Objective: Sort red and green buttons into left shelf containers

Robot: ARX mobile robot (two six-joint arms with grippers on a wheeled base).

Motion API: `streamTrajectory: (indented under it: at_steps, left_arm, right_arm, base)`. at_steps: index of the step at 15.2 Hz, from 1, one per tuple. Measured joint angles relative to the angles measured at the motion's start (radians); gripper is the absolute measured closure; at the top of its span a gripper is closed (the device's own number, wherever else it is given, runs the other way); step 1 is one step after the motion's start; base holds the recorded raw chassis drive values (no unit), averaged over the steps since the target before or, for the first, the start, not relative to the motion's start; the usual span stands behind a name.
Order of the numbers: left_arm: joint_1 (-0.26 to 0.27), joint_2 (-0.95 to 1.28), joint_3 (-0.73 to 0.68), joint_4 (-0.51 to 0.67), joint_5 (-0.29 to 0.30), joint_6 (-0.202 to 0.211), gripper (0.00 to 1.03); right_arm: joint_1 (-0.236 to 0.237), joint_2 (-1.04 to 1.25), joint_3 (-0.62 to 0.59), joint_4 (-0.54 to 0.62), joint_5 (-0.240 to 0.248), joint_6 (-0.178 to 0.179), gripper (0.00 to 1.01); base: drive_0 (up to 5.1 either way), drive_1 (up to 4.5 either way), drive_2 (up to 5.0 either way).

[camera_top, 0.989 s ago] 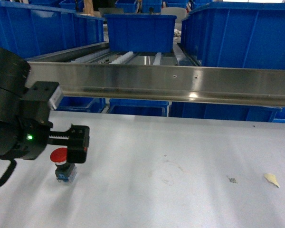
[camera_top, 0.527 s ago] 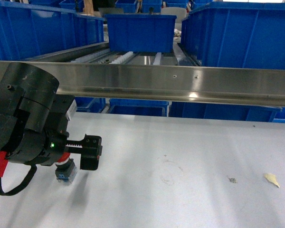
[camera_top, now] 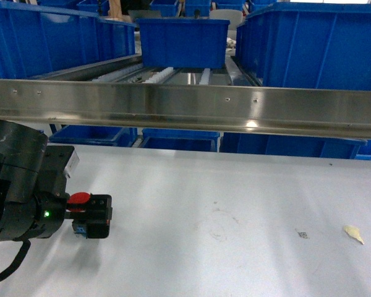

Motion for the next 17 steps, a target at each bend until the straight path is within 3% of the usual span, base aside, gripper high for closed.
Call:
streamTrajectory:
  at_steps: [4, 7, 8, 9, 13, 17]
  left_arm:
    - [-0.013, 0.082, 0.062, 0.025, 0.046, 0.008, 0.05]
    - [-0.056, 0.125, 0.138, 0.043, -0.002, 0.042, 0.05]
    - [-0.082, 0.140, 0.164, 0.012, -0.060, 0.072, 0.09]
    - [-0.077, 0.085, 0.120, -0.042, -0.115, 0.072, 0.43]
    - [-0.028, -0.010, 0.010, 0.042, -0.118, 0.077, 0.77]
    - [-0.025, -0.091, -0.103, 0.124, -0.021, 0.086, 0.78]
  right_arm:
    - [0.000, 0.000, 0.000, 0.000, 0.000, 0.000, 0.73]
    - [0.000, 0.000, 0.000, 0.000, 0.000, 0.000, 0.73]
    - [0.000, 0.000, 0.000, 0.000, 0.000, 0.000, 0.73]
    - [0.000, 0.000, 0.000, 0.000, 0.000, 0.000, 0.73]
    - [0.000, 0.000, 0.000, 0.000, 0.000, 0.000, 0.73]
    - [0.000, 0.000, 0.000, 0.000, 0.000, 0.000, 0.73]
  base:
    - [0.0, 0.00, 0.0]
    - [0.0, 0.00, 0.0]
    - [0.0, 0.00, 0.0]
    - [0.0, 0.00, 0.0]
    - [0.0, 0.00, 0.0]
    - [0.0, 0.00, 0.0]
